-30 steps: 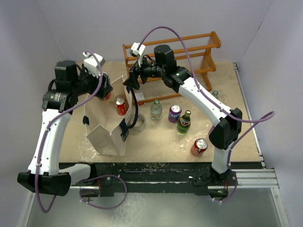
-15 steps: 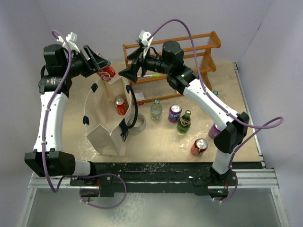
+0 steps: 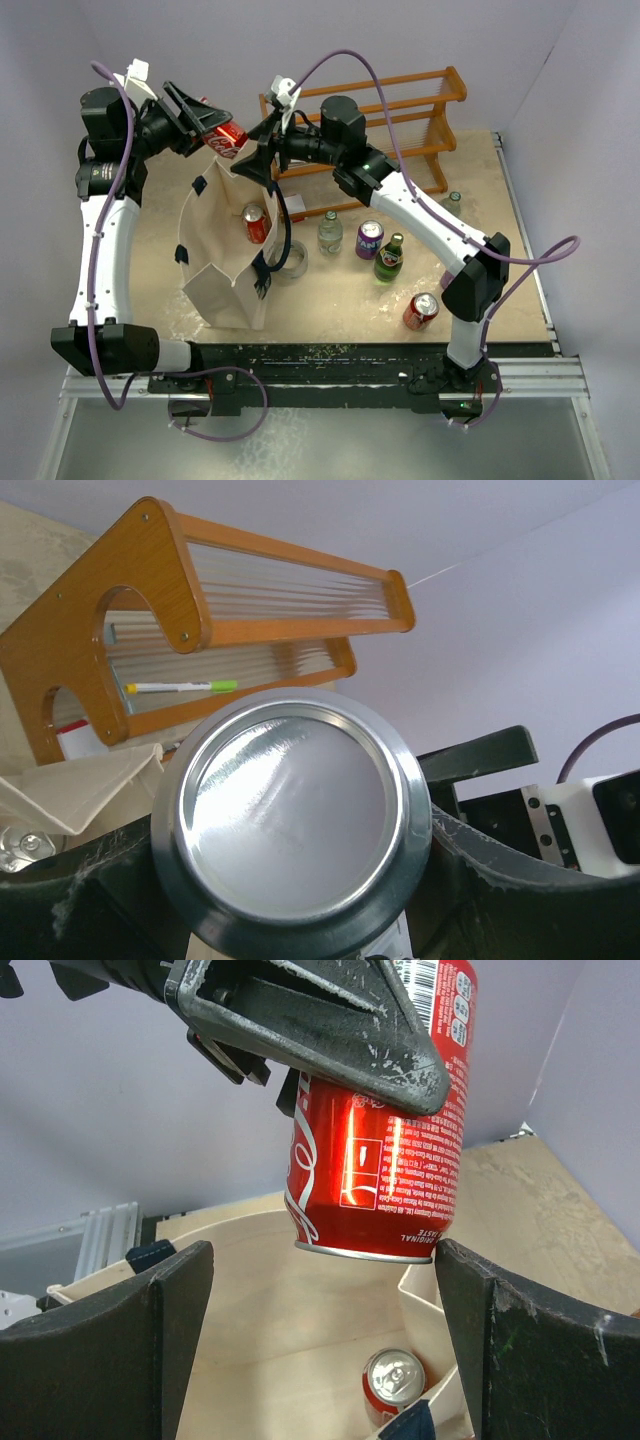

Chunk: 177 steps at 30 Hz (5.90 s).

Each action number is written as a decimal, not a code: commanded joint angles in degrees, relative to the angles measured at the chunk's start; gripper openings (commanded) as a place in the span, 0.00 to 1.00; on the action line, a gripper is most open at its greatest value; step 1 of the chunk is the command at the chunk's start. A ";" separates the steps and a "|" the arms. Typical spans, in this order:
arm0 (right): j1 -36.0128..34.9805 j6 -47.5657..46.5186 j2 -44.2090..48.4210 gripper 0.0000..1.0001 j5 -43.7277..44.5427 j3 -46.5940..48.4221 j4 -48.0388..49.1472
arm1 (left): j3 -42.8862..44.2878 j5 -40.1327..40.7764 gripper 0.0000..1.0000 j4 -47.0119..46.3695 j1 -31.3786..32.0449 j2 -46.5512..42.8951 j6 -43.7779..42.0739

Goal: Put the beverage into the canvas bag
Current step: Adjust the drink.

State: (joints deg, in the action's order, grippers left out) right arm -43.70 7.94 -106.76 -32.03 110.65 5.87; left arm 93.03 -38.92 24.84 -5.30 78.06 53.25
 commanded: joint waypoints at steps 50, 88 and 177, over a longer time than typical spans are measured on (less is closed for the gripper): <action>-1.47 9.14 0.77 0.00 7.24 0.60 16.43 | -7.55 -1.69 0.56 -3.97 -2.96 -6.17 5.66; -1.33 7.74 1.00 0.00 8.12 2.17 14.26 | -18.78 1.32 0.99 0.70 -3.31 -10.16 -4.01; -1.24 -2.94 10.22 0.00 6.33 -15.22 23.39 | 0.44 -15.37 0.99 -3.46 2.31 -5.95 -40.89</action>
State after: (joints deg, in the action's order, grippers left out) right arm -44.62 6.90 -98.98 -23.64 93.23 23.35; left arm 91.05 -51.83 21.93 -4.27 72.71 18.28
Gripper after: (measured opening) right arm 0.674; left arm 0.992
